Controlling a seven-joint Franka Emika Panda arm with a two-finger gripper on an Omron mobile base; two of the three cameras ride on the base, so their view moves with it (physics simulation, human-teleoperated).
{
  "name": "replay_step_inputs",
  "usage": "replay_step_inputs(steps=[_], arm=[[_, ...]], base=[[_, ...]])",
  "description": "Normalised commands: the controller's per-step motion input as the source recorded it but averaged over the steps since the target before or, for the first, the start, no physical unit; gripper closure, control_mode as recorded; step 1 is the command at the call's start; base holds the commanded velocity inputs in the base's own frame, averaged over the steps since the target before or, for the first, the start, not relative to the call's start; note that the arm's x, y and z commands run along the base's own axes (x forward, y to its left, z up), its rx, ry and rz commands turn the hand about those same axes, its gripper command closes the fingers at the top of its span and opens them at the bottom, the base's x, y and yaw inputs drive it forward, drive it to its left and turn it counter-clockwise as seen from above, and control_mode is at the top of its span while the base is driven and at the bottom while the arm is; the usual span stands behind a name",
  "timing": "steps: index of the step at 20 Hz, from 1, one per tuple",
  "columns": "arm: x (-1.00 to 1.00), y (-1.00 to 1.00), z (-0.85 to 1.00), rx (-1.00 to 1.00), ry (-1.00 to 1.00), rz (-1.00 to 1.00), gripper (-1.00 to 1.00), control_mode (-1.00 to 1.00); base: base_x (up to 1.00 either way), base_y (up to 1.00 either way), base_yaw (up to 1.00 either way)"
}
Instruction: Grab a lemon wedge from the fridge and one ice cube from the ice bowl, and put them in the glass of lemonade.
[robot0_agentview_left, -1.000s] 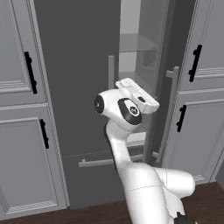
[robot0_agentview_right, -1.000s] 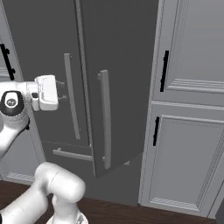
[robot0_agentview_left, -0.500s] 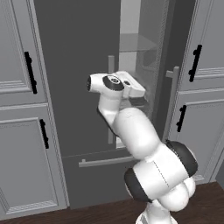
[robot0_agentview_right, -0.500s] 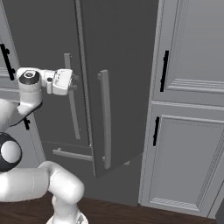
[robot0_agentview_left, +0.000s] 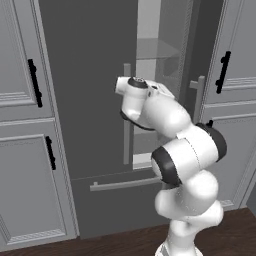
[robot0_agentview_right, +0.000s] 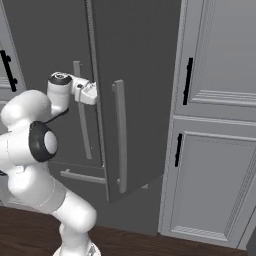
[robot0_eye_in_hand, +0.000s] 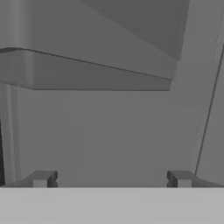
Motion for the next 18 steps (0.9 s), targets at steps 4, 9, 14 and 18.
replay_step_inputs(steps=[4, 9, 14, 18], arm=[[-0.93, -1.0, -0.12, 0.04, 0.01, -0.13, -1.0, -1.0], [-0.93, -1.0, -0.04, 0.07, -0.01, -0.11, -1.0, -1.0], [-0.08, -0.93, 0.0, 0.07, -0.11, 0.1, -1.0, -1.0], [-0.14, 0.35, -0.02, -0.02, 0.04, 0.18, -1.0, -1.0]], base=[[0.0, 0.0, 0.0], [0.0, 0.0, 0.0], [0.0, 0.0, 0.0], [0.0, 0.0, 0.0]])
